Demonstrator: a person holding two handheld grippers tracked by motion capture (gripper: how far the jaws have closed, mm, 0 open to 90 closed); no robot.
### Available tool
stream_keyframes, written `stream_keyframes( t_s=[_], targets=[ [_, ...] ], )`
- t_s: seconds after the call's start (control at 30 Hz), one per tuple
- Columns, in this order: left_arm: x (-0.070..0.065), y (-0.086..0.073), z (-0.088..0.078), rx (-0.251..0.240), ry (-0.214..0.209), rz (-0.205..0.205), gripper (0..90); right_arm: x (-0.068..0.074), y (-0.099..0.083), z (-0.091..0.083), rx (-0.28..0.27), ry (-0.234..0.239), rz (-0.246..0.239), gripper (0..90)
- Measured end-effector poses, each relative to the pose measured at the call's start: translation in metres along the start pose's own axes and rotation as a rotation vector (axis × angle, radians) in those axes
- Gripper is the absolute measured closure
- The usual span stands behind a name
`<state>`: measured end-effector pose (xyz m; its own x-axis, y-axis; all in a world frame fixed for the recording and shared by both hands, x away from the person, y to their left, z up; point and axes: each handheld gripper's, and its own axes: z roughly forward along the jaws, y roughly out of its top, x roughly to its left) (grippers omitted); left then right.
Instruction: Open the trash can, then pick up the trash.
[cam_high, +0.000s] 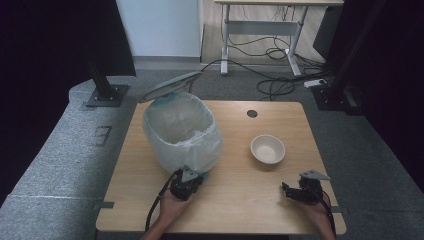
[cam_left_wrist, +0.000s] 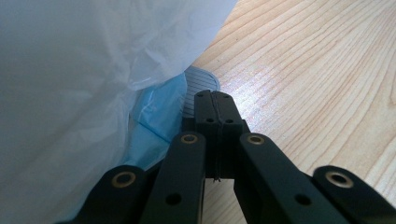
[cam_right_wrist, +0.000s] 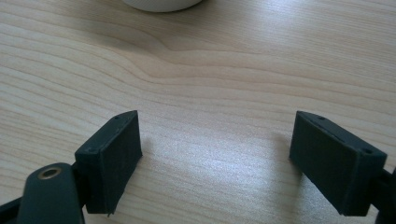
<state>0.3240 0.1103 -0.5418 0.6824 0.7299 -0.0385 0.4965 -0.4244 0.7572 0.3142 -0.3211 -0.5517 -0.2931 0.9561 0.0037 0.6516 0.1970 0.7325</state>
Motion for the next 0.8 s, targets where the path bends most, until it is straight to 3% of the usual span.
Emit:
stream_keyframes(
  t_s=[0.6, 0.8],
  targets=[
    [0.0004, -0.0001, -0.0001, -0.001, 0.001, -0.001, 90.0, 0.0002, 0.0, -0.0001, 0.0, -0.001, 0.001, 16.0],
    [0.0006, 0.0, -0.0001, 0.0, -0.001, -0.004, 90.0, -0.0018, 0.0003, -0.0013, -0.008, -0.013, 0.02, 22.4]
  ],
)
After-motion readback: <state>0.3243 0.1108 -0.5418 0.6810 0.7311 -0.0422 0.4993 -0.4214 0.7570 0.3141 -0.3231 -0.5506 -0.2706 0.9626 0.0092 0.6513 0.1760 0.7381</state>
